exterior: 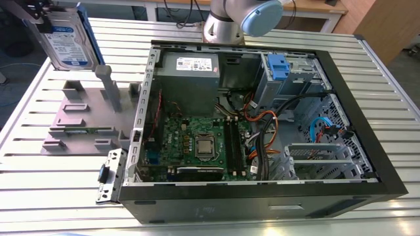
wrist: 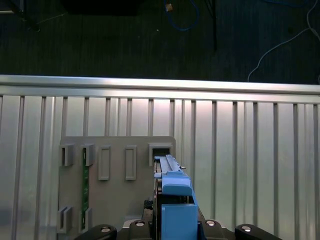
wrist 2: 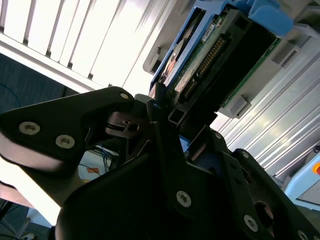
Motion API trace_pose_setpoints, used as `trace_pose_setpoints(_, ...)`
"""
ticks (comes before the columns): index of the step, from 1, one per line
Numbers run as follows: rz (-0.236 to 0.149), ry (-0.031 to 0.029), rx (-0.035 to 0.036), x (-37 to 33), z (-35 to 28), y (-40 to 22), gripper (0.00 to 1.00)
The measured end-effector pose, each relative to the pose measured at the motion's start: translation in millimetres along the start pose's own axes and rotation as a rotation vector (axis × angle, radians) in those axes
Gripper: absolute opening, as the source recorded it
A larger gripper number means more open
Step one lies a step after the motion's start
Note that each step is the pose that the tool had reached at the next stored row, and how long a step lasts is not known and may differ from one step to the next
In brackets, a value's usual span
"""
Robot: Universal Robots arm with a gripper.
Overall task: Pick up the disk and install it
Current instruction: 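Pick up the disk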
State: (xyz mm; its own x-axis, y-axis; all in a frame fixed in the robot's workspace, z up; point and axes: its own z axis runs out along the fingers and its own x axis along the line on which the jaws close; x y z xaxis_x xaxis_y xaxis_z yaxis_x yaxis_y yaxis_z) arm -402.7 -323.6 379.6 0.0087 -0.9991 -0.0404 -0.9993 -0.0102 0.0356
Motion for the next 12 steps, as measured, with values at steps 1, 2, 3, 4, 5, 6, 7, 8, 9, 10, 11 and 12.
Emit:
trace_pose_setpoints(1, 0.0, 0.0, 0.0, 0.0, -0.5, 0.0, 0.37)
trace_pose_setpoints(2, 0.0, 0.0, 0.0001, 0.0, -0.9, 0.1, 0.37)
trace_pose_setpoints(3, 0.0, 0.0, 0.0001, -0.1, -1.4, 0.0, 0.37)
trace_pose_setpoints(4, 0.0, 0.0, 0.0, -0.1, -1.9, 0.1, 0.37)
trace_pose_setpoints(5, 0.0, 0.0, 0.0, -0.1, -2.4, 0.1, 0.37)
trace_pose_setpoints(6, 0.0, 0.0, 0.0, -0.1, -2.9, 0.1, 0.37)
trace_pose_setpoints(7, 0.0, 0.0, 0.0, -0.1, -3.3, 0.1, 0.37)
trace_pose_setpoints(8, 0.0, 0.0, 0.0, -0.2, -3.8, 0.1, 0.37)
trace_pose_setpoints(9, 0.0, 0.0, 0.0, -0.2, -4.2, 0.1, 0.37)
trace_pose_setpoints(10, 0.0, 0.0, 0.0, -0.2, -4.7, 0.1, 0.37)
trace_pose_setpoints(11, 0.0, 0.0, 0.0, -0.2, -5.1, 0.2, 0.37)
trace_pose_setpoints(12, 0.0, 0.0, 0.0, -0.2, -5.6, 0.2, 0.37)
